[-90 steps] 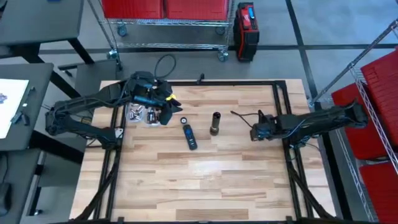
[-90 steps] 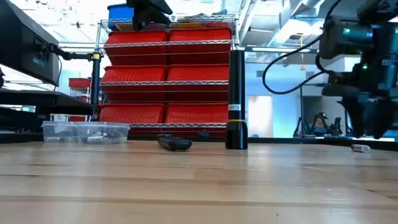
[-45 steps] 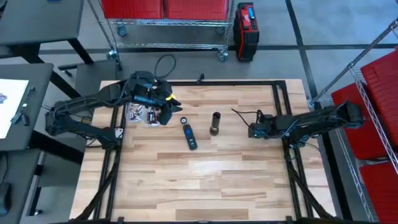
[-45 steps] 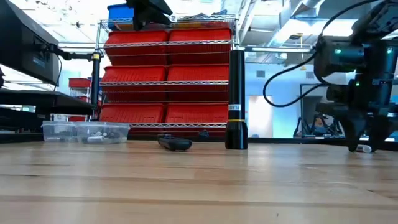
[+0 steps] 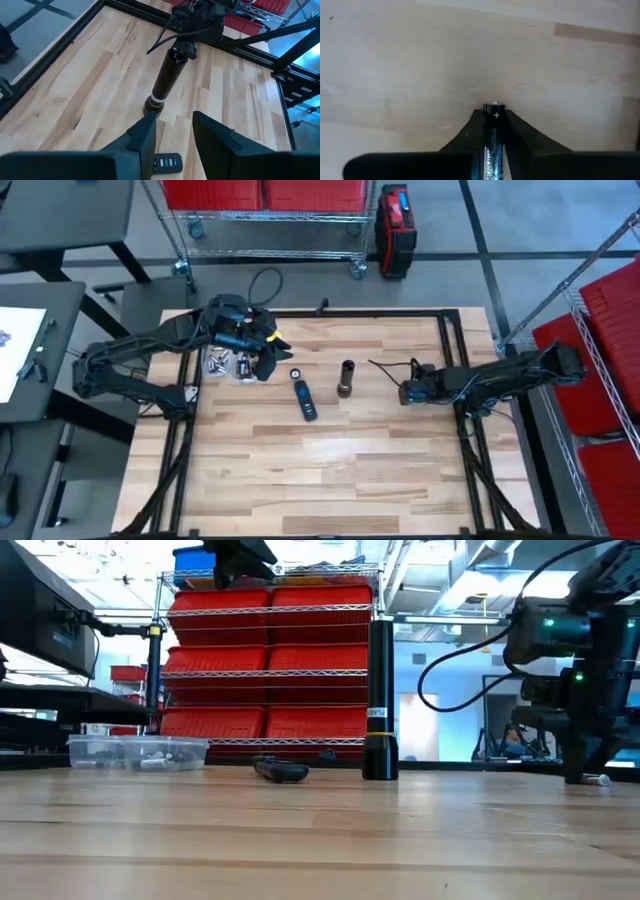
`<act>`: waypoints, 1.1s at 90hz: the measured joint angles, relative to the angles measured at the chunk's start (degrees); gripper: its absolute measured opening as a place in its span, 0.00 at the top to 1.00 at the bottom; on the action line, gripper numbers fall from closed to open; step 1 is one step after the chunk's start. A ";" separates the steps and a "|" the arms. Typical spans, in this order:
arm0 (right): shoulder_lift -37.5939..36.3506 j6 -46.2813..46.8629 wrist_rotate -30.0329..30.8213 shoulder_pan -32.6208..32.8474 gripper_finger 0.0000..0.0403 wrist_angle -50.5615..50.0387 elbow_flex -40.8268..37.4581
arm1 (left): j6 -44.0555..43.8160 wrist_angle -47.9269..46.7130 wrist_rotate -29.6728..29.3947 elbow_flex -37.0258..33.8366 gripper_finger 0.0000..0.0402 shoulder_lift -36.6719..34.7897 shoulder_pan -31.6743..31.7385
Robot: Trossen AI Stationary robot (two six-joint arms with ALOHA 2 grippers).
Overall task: Insert battery
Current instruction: Insert the silver battery into the flashlight's battery compartment
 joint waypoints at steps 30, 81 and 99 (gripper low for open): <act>-7.52 -13.16 1.82 -0.45 0.92 4.77 9.11 | -0.04 0.13 0.00 0.00 0.73 0.00 0.00; -13.92 -51.20 0.22 -0.54 0.92 52.70 12.53 | -0.66 3.40 0.00 0.00 0.73 -0.02 0.02; -10.93 -54.94 -1.33 -0.54 0.92 64.50 12.55 | -1.40 10.38 0.01 0.00 0.73 0.00 0.02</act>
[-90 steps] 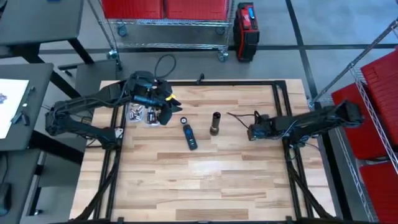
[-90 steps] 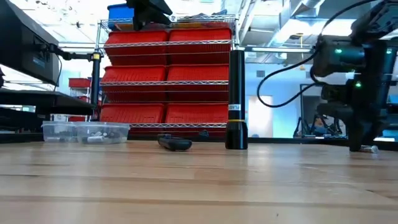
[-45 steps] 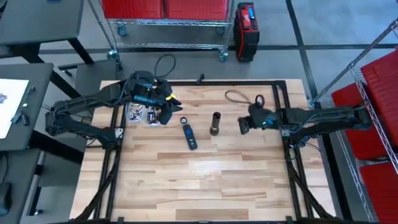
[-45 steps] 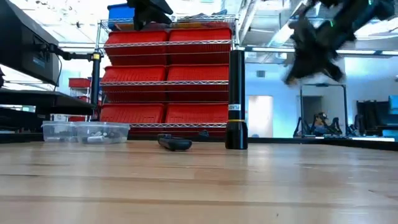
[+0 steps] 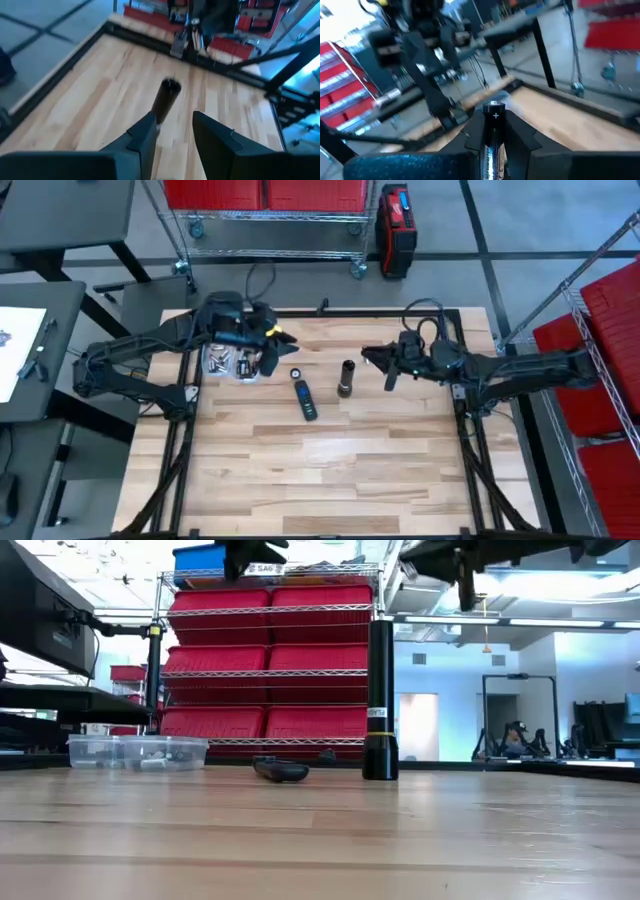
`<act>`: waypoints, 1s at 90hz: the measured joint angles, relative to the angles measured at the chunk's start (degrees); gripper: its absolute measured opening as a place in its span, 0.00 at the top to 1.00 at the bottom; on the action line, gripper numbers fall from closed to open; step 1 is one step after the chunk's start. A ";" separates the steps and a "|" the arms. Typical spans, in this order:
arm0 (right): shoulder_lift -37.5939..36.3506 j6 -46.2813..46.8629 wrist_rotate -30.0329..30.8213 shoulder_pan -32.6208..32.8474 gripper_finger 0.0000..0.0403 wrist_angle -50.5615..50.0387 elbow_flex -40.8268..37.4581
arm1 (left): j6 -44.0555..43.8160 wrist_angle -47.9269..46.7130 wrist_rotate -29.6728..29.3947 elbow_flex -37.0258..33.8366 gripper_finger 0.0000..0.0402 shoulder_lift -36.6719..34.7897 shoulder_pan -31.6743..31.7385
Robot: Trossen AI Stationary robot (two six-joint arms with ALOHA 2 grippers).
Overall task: Insert battery
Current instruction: Insert the silver battery into the flashlight's battery compartment
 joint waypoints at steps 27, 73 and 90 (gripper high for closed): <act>3.39 -2.53 -2.56 -1.17 0.92 19.29 0.12 | -7.65 16.46 4.03 0.04 0.72 4.16 -0.18; 12.06 -5.41 -12.68 -2.55 0.92 17.92 11.83 | -6.43 29.62 17.60 7.02 0.55 19.64 -3.43; 13.20 -5.37 -13.59 -2.54 0.92 17.86 12.39 | -5.95 30.01 17.25 9.07 0.55 20.55 -3.52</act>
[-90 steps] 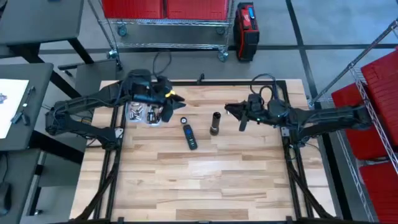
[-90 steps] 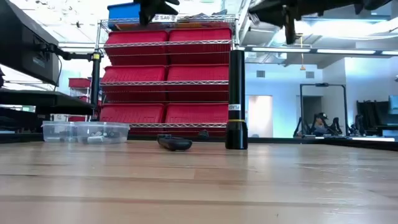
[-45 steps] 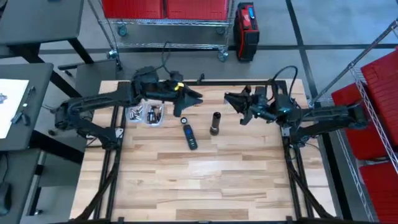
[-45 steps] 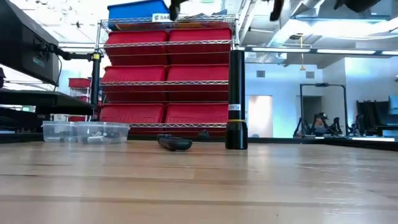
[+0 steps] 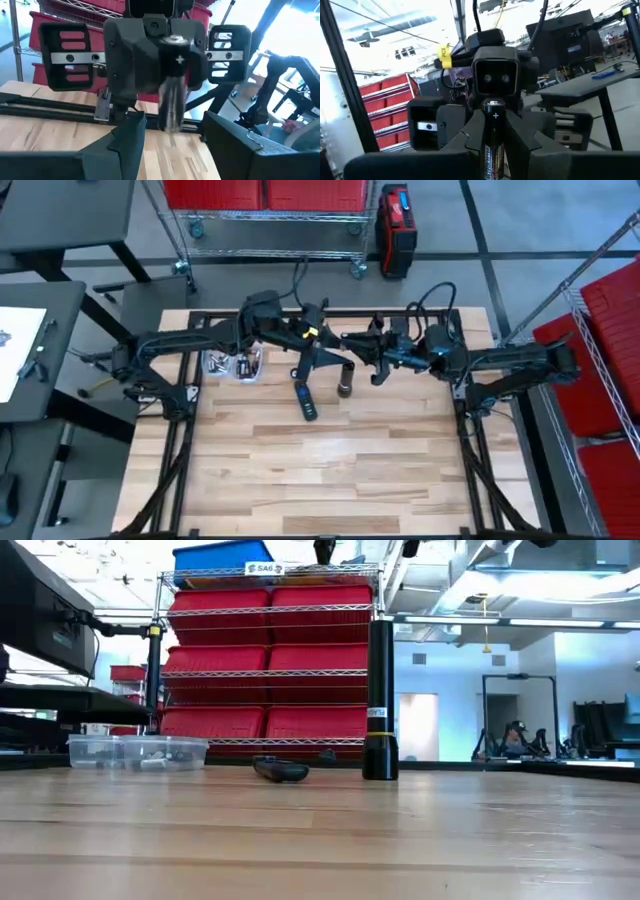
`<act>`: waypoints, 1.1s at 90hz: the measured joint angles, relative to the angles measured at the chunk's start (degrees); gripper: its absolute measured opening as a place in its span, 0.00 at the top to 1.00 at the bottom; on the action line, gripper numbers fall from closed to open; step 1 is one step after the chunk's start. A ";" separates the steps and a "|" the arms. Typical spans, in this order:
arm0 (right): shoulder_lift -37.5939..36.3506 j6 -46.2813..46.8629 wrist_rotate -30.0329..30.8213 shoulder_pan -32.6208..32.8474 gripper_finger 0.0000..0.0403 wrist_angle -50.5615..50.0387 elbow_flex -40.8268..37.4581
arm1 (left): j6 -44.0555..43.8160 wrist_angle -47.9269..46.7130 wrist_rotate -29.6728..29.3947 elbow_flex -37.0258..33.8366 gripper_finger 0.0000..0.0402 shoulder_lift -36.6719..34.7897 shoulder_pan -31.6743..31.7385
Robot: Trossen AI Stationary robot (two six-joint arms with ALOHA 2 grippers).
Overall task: Insert battery
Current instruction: Insert the silver battery into the flashlight's battery compartment
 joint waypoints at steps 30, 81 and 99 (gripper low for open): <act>-0.23 -0.06 -0.15 0.00 0.92 -2.18 0.00 | -1.23 0.39 -1.01 -0.02 0.62 0.09 0.01; -4.56 11.82 -1.16 0.00 0.78 -4.77 2.51 | 22.59 0.27 -1.91 -0.13 0.94 -0.55 0.18; -9.96 34.74 -9.13 -2.45 0.77 -19.08 4.04 | 53.26 -0.34 -12.86 -0.13 0.94 -1.46 0.16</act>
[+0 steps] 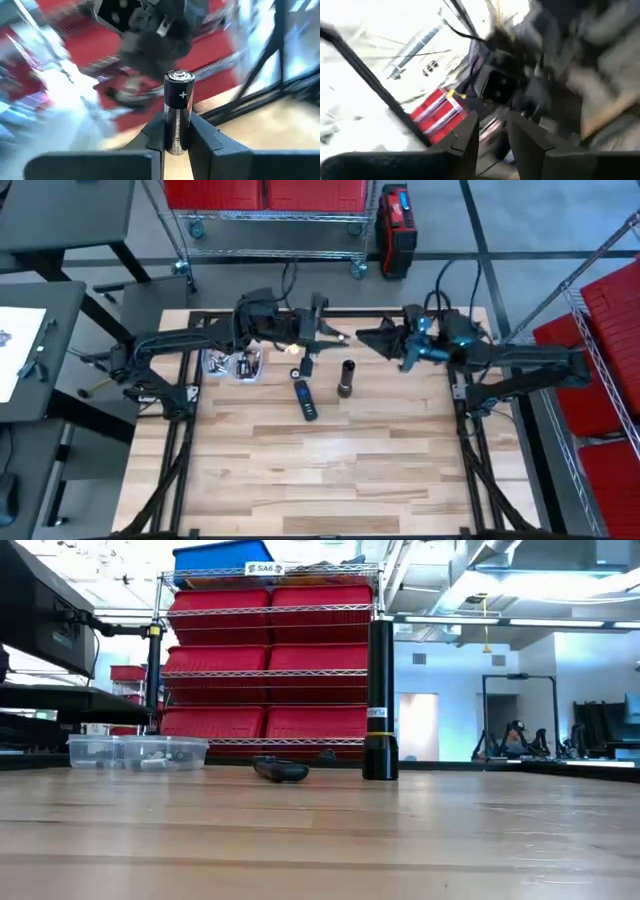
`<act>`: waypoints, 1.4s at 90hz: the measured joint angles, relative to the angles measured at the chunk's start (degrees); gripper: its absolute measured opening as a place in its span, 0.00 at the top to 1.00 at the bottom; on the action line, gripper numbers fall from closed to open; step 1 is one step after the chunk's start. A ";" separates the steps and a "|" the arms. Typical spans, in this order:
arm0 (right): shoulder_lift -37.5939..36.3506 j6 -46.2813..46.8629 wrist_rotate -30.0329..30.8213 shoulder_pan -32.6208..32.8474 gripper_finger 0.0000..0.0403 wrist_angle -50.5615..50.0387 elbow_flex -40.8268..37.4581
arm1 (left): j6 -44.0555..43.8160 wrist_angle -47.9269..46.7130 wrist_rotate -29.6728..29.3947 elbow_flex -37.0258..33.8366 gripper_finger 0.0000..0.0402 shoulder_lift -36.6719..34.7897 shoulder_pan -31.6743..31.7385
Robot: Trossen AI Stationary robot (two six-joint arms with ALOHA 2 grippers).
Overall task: Insert battery
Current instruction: Insert the silver battery into the flashlight's battery compartment
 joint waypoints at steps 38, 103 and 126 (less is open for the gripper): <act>6.74 26.08 -2.76 -0.56 0.77 -0.21 -0.07 | 45.29 -0.34 -14.18 0.00 0.93 0.58 -3.09; 7.01 28.97 -2.15 -3.33 0.52 -2.05 -0.04 | 52.07 -1.25 -14.57 0.00 0.93 0.58 -5.41; 7.01 30.28 -1.19 -3.32 0.68 -2.21 -0.04 | 52.50 -1.43 -14.72 0.00 0.93 0.58 -5.46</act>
